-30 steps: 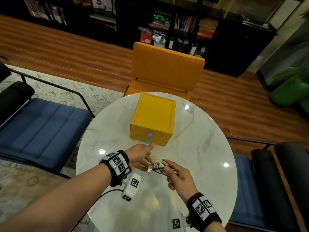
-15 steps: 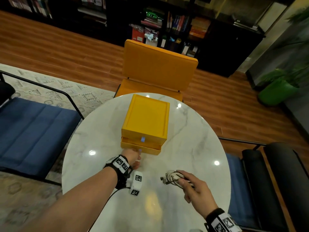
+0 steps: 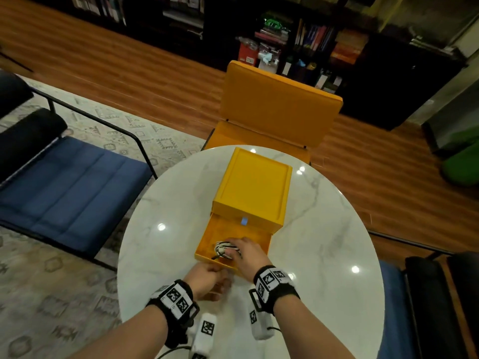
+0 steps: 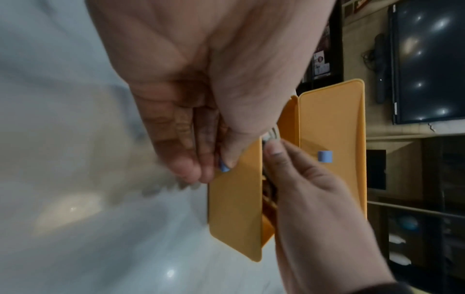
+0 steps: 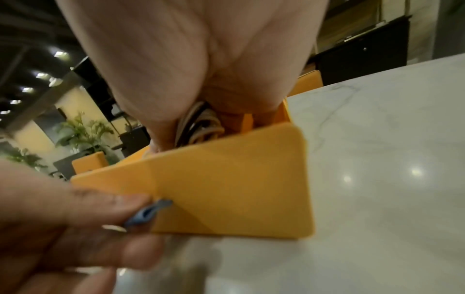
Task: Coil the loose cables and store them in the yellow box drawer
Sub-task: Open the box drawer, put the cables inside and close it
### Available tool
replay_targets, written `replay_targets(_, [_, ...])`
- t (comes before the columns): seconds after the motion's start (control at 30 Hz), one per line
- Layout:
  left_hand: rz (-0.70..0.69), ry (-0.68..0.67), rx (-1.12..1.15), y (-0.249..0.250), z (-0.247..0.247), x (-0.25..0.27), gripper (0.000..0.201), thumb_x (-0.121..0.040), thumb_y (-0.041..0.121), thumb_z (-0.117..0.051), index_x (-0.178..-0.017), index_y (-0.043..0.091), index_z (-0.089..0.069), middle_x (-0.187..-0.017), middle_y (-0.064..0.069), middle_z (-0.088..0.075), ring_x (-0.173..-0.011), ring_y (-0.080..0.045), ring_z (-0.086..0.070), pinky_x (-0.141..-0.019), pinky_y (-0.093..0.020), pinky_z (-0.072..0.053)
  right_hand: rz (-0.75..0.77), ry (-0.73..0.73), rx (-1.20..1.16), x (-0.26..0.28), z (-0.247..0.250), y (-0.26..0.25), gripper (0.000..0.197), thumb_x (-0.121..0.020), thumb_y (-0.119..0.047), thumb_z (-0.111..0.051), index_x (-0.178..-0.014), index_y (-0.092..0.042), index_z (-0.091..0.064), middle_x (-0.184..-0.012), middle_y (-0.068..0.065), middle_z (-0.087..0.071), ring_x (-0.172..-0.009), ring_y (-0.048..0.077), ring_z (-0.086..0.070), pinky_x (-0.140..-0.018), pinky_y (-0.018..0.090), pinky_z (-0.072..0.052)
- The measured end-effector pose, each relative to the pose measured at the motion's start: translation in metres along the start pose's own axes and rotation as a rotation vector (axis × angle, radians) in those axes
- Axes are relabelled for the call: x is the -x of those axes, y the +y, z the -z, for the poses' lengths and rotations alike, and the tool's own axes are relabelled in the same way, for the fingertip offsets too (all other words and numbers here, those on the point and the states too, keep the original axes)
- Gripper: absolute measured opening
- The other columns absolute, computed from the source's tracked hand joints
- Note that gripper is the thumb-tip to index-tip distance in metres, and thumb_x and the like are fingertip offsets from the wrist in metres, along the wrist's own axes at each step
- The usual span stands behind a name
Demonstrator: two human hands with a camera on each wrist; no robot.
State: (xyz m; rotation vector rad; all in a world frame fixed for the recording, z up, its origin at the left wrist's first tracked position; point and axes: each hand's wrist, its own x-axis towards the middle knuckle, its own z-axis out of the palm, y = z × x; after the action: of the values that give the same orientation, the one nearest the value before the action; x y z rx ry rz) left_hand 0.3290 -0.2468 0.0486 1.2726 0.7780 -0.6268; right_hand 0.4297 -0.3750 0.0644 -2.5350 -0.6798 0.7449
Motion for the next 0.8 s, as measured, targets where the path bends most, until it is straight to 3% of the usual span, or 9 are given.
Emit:
replay_targets(0.13, [-0.018,0.0,0.034,0.003,0.001,-0.001,0.01,-0.096,0.013,-0.063,-0.095,0.008,-0.072,-0.081,-0.011,-0.074,-0.064,-0.02,-0.066,-0.055,-0.023,-0.051,-0.01,-0.045,0.267,0.006,-0.009,0.011,0.04,-0.098,-0.052,-0.041,-0.134,-0.037,-0.052,-0.129,0.007,-0.065,-0.117,0.033,-0.057,-0.099,0.045,-0.045])
replay_targets(0.3, [-0.041,0.05,0.011,0.006,-0.005,-0.002,0.013,-0.095,0.012,-0.065,-0.085,0.011,-0.073,-0.086,-0.015,-0.079,-0.059,-0.016,-0.068,-0.052,-0.021,-0.051,-0.062,-0.009,0.419,0.005,-0.001,0.005,0.04,-0.097,-0.054,-0.04,-0.133,-0.044,-0.053,-0.133,0.003,-0.053,-0.126,0.031,-0.038,-0.103,0.051,-0.031])
replay_targets(0.5, [-0.054,0.075,-0.032,0.008,-0.006,-0.006,0.011,-0.094,0.016,-0.066,-0.087,0.012,-0.073,-0.095,-0.018,-0.079,-0.063,-0.017,-0.069,-0.055,-0.023,-0.051,-0.075,-0.122,0.322,-0.005,-0.003,0.003,0.031,-0.101,-0.032,-0.045,-0.126,-0.021,-0.062,-0.128,0.014,-0.05,-0.115,0.037,-0.051,-0.094,0.046,-0.05])
replay_targets(0.6, [-0.061,0.07,-0.03,0.011,-0.004,-0.008,0.01,-0.094,0.015,-0.067,-0.087,0.01,-0.073,-0.089,-0.019,-0.079,-0.061,-0.018,-0.069,-0.053,-0.023,-0.052,-0.043,-0.146,0.285,0.002,-0.001,0.0,0.037,-0.103,-0.034,-0.037,-0.131,-0.018,-0.055,-0.129,0.016,-0.051,-0.114,0.039,-0.051,-0.096,0.048,-0.046])
replay_targets(0.7, [-0.086,0.049,-0.012,0.018,-0.001,-0.011,0.009,-0.094,0.013,-0.067,-0.088,0.008,-0.072,-0.082,-0.014,-0.073,-0.06,-0.018,-0.065,-0.054,-0.024,-0.052,0.01,-0.155,0.288,0.013,0.003,0.002,0.057,-0.1,-0.053,-0.025,-0.142,-0.019,-0.043,-0.134,0.013,-0.049,-0.122,0.036,-0.044,-0.105,0.051,-0.036])
replay_targets(0.73, [-0.094,0.049,-0.031,0.021,0.0,-0.012,0.01,-0.096,0.012,-0.065,-0.089,0.01,-0.072,-0.084,-0.013,-0.072,-0.065,-0.019,-0.065,-0.058,-0.025,-0.052,0.02,-0.145,0.323,0.016,0.005,0.004,0.062,-0.098,-0.057,-0.025,-0.146,-0.02,-0.038,-0.136,0.01,-0.046,-0.124,0.034,-0.042,-0.106,0.051,-0.035])
replay_targets(0.8, [-0.115,0.033,-0.117,0.027,0.003,-0.013,0.011,-0.098,0.016,-0.062,-0.093,0.014,-0.071,-0.09,-0.008,-0.074,-0.075,-0.02,-0.067,-0.062,-0.025,-0.051,0.049,-0.104,0.425,0.018,0.006,0.01,0.061,-0.094,-0.051,-0.036,-0.146,-0.019,-0.036,-0.136,0.009,-0.044,-0.123,0.034,-0.042,-0.103,0.049,-0.037])
